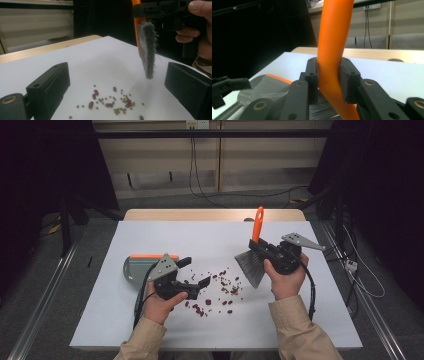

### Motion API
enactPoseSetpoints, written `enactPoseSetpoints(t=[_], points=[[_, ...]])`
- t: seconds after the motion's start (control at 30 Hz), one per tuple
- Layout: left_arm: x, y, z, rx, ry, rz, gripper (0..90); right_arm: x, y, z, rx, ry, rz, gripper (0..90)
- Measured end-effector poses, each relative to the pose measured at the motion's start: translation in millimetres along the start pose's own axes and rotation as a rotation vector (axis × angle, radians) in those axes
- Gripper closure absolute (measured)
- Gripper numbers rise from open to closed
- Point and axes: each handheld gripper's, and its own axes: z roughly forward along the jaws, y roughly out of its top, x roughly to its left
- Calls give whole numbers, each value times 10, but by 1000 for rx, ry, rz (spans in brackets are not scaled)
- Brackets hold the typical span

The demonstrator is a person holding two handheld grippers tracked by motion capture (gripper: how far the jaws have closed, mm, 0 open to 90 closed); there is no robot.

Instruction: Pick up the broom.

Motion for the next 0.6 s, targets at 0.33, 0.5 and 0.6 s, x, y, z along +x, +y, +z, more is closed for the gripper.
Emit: enactPoseSetpoints(t=[0.33,0.5,0.6], points=[[-25,49,152,14,-28,-17,125,244,6,213,11,41,-13,718],[-23,79,213,15,-33,-31,150,356,1,297,18,50,-33,718],[-30,122,241,22,-46,-41,173,425,-12,354,20,61,-36,719]])
